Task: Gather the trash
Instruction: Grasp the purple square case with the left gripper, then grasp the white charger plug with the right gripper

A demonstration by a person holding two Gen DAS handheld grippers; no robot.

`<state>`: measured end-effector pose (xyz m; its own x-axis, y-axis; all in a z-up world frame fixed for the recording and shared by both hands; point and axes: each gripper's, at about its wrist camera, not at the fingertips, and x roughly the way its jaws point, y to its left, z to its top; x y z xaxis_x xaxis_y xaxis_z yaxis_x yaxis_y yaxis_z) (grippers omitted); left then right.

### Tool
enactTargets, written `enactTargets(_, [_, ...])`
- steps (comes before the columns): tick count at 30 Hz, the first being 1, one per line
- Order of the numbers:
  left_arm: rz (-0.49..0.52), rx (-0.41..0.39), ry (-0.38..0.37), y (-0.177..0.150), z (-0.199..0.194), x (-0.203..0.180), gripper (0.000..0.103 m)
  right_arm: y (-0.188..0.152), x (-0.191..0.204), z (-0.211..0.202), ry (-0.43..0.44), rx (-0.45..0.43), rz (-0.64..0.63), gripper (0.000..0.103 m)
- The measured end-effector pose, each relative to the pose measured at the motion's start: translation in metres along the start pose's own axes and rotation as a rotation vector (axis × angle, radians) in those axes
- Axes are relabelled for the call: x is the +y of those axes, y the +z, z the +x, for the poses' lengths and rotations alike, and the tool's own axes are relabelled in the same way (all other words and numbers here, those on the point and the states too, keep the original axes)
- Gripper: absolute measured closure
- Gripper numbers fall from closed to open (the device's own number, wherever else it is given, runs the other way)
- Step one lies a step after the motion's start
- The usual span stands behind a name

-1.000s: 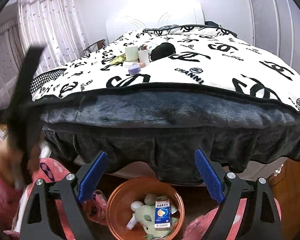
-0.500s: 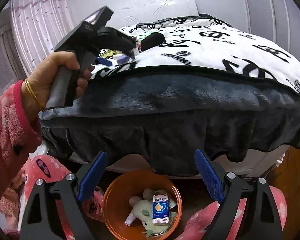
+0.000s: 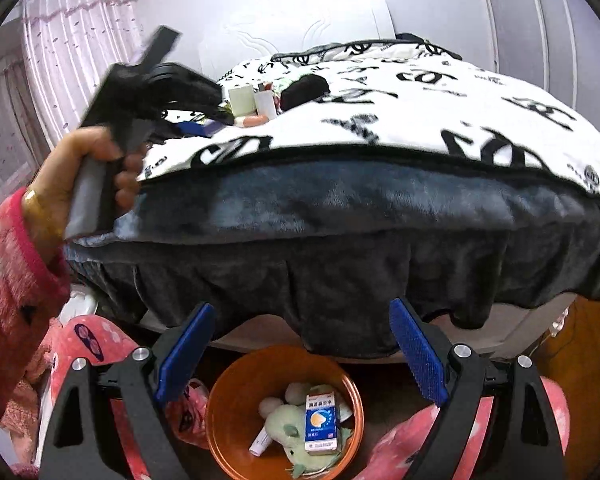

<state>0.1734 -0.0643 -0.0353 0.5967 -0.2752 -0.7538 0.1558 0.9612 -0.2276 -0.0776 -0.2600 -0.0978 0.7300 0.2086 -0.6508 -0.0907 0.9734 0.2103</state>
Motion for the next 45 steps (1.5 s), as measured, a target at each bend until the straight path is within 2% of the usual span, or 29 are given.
enactTargets(4, [-0.009,-0.062,-0.007,-0.016,-0.039,0.017,0.069,0.030,0.016,0.007,0.001,-0.040,-0.069,0.016])
enactTargets(7, [-0.030,-0.072,-0.014,-0.034,-0.058,0.028,0.069,0.062,0.032,0.018,0.026,-0.063,-0.108,0.016])
enactTargets(12, [-0.001,-0.071,-0.009,-0.060,-0.071,0.038,0.069,0.131,0.059,0.053,0.016,-0.129,-0.188,0.016])
enactTargets(15, [0.018,-0.078,0.006,-0.072,-0.073,0.043,0.069,0.168,0.071,0.085,-0.009,-0.121,-0.208,0.016])
enactTargets(18, [0.032,-0.079,0.017,-0.079,-0.072,0.047,0.069,0.199,0.079,0.125,-0.036,-0.077,-0.201,0.020])
enactTargets(22, [0.029,-0.072,0.024,-0.082,-0.068,0.055,0.069,0.229,0.080,0.179,-0.084,-0.020,-0.171,0.032])
enactTargets(23, [0.029,-0.071,0.025,-0.082,-0.067,0.056,0.069,0.235,0.078,0.192,-0.084,0.006,-0.153,0.038])
enactTargets(27, [0.016,-0.061,0.007,-0.080,-0.065,0.063,0.069,0.246,0.070,0.224,-0.092,0.080,-0.093,0.051])
enactTargets(29, [0.013,-0.062,0.013,-0.079,-0.064,0.065,0.069,0.248,0.067,0.230,-0.075,0.100,-0.080,0.074])
enactTargets(36, [0.011,-0.067,0.005,-0.078,-0.068,0.063,0.069,0.244,0.064,0.200,-0.046,0.059,-0.070,0.079])
enactTargets(45, [0.066,-0.125,0.031,-0.080,-0.095,0.039,0.069,0.225,0.062,0.088,-0.008,-0.093,-0.117,0.079])
